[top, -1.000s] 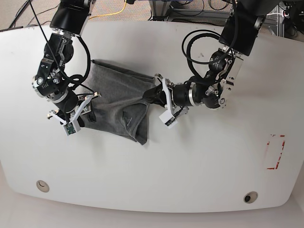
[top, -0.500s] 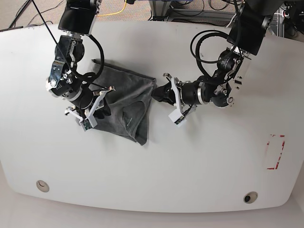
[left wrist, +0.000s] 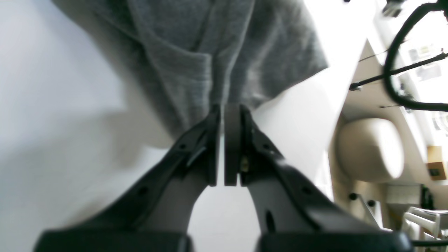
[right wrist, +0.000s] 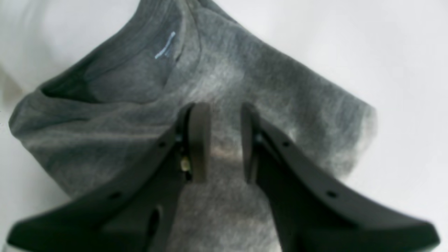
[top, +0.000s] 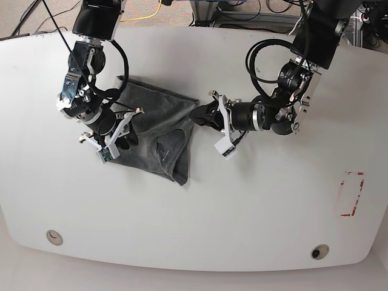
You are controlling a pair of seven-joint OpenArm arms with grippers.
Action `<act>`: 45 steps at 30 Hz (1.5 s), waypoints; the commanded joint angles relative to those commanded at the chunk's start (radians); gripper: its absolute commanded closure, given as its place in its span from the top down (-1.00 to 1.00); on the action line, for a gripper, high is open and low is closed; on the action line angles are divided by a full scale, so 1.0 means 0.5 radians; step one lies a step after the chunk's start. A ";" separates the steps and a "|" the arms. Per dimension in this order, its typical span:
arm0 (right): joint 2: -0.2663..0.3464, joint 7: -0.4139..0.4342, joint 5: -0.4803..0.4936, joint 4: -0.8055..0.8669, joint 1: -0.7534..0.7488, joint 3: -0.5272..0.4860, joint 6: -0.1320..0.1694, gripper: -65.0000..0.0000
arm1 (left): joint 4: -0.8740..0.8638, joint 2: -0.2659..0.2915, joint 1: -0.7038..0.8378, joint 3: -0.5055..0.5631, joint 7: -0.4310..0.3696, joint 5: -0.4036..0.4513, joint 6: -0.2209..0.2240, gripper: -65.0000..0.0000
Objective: Layout the t-shirt on the table in an organized manner, then fold the t-shirt properly
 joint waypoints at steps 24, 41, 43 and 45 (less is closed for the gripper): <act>0.282 0.678 0.003 -0.914 0.092 -0.003 0.000 -0.66 | -0.331 0.307 -0.043 0.190 -0.104 0.832 -0.190 -0.75; -0.037 0.516 0.000 -0.089 -0.546 0.000 0.000 -0.66 | -0.991 0.098 -0.387 0.095 -0.368 0.859 -0.330 -0.75; -0.074 0.516 0.000 -0.040 -0.589 0.000 0.000 -0.66 | -1.053 0.092 -0.423 0.098 -0.396 0.859 -0.330 -0.75; -0.104 0.516 0.000 0.006 -0.626 0.000 0.000 -0.66 | -1.092 0.089 -0.460 0.098 -0.411 0.859 -0.330 -0.75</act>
